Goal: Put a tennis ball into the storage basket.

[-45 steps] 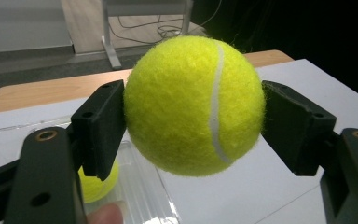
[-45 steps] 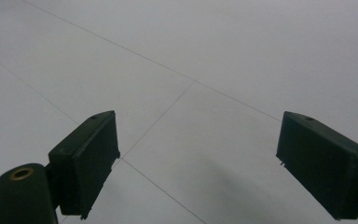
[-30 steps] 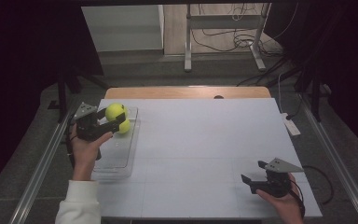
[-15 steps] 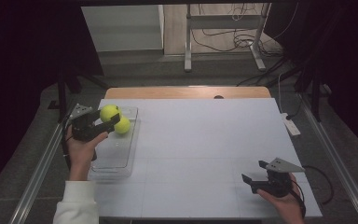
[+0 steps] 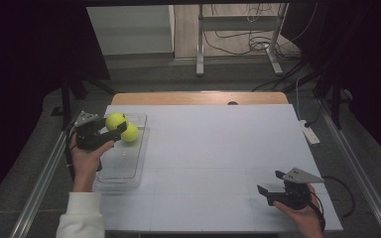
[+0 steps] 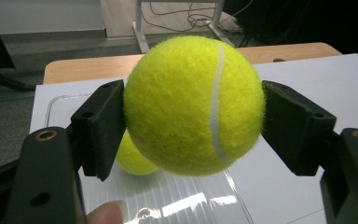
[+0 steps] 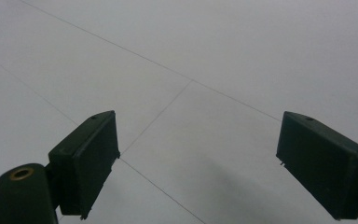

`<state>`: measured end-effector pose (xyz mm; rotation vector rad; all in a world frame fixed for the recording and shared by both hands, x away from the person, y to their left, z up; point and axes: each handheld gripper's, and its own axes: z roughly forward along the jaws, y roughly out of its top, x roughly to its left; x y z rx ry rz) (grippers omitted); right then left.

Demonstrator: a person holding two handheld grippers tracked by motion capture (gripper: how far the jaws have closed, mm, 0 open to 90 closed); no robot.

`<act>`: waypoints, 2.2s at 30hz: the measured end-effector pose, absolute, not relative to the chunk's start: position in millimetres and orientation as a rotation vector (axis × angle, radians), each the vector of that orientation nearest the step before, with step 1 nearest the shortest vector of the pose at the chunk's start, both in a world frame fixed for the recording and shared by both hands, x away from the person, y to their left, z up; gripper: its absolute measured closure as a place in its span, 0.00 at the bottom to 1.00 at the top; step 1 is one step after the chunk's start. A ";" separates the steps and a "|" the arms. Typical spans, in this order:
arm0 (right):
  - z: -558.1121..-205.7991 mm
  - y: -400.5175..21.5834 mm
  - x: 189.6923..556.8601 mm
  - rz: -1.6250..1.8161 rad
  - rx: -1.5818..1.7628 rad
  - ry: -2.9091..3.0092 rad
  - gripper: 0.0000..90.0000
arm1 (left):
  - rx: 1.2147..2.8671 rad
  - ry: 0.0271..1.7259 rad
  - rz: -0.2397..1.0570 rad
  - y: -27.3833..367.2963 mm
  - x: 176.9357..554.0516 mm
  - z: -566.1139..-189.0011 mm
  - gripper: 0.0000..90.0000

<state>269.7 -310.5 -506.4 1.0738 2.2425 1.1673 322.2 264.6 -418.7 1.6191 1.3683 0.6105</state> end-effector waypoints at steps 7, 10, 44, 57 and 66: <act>-506.7 -310.4 269.9 1.164 1.074 2.243 0.15 | 1.632 1.379 0.610 265.5 323.3 -421.3 0.30; -506.8 -310.4 269.8 1.164 1.074 2.243 0.15 | 1.638 1.380 0.613 265.4 323.3 -421.6 0.30; -506.5 -309.6 269.3 1.158 1.074 2.242 0.15 | 1.728 1.431 0.580 266.2 330.2 -434.8 0.30; -506.5 -309.7 269.3 1.157 1.075 2.242 0.15 | 1.785 1.483 0.560 269.8 335.5 -448.0 0.30; -506.8 -309.5 269.4 1.155 1.073 2.245 0.15 | 1.829 1.500 0.544 269.4 338.1 -454.2 0.30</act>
